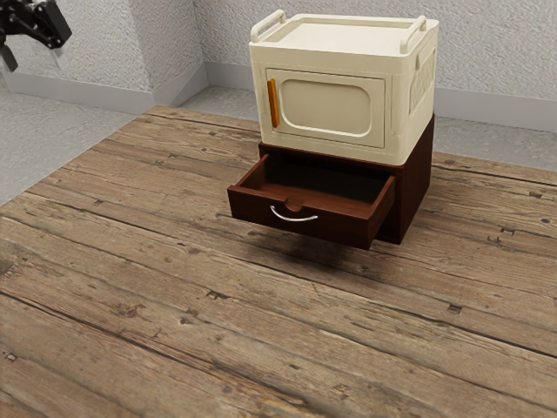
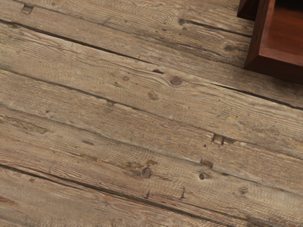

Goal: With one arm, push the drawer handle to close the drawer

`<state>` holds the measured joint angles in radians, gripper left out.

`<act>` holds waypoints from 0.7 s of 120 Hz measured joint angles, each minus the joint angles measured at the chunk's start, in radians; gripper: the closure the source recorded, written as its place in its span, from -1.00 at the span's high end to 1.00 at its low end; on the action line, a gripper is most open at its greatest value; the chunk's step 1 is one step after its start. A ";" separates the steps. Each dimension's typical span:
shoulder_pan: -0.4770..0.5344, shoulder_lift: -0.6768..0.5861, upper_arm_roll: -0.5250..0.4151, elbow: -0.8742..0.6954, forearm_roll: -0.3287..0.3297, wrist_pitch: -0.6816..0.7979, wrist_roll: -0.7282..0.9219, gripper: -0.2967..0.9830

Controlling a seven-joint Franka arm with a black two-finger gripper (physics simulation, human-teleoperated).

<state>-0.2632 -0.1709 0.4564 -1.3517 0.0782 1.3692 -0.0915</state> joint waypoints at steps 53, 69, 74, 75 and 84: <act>-0.040 0.118 -0.070 -0.077 -0.035 -0.074 -0.031 -0.08; -0.065 0.116 -0.111 -0.178 -0.052 -0.059 -0.048 -0.41; -0.081 0.115 -0.116 -0.216 -0.056 -0.043 -0.053 -0.47; -0.084 0.114 -0.117 -0.224 -0.057 -0.039 -0.054 -0.48; -0.102 0.111 -0.124 -0.277 -0.062 -0.006 -0.062 -0.56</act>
<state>-0.3652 -0.0597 0.3320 -1.6282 0.0158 1.3634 -0.1531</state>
